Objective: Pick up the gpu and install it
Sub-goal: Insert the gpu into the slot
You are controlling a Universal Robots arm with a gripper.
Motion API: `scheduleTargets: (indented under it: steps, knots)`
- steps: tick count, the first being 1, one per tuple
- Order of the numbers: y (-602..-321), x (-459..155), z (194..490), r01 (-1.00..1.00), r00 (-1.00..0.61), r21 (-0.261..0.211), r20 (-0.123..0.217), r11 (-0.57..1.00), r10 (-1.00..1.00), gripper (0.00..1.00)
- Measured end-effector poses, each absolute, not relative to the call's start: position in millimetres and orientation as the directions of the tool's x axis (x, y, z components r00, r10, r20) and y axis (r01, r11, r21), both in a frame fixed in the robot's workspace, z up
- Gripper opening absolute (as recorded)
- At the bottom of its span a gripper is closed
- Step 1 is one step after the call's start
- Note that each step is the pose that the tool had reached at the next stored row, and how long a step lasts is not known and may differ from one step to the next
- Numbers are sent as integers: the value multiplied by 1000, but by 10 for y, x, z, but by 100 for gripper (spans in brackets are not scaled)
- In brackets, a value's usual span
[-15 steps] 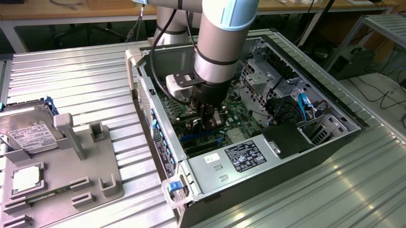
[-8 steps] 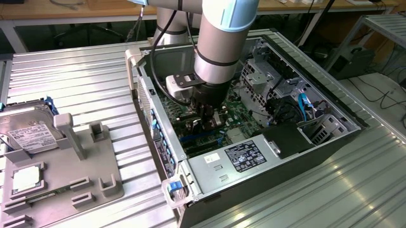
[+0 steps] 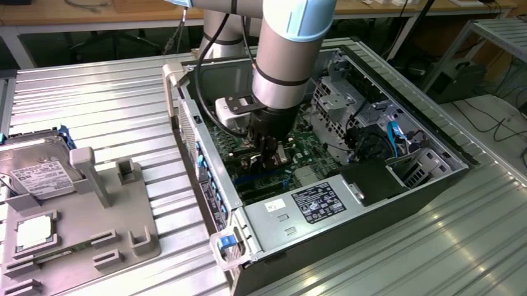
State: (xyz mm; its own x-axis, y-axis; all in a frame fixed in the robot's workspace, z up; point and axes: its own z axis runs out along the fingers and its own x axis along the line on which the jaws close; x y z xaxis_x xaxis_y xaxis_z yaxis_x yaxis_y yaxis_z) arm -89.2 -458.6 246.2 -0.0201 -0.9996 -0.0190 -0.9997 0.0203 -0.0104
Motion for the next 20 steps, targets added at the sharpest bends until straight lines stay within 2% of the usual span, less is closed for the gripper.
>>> scheduleTargets:
  steps: [13,20]
  knots:
    - [-4586,-889,2476,-1000,-20,-9,-19,20,-1000,28]
    - [-4586,-867,2477,-1000,-21,17,-19,20,-1000,28]
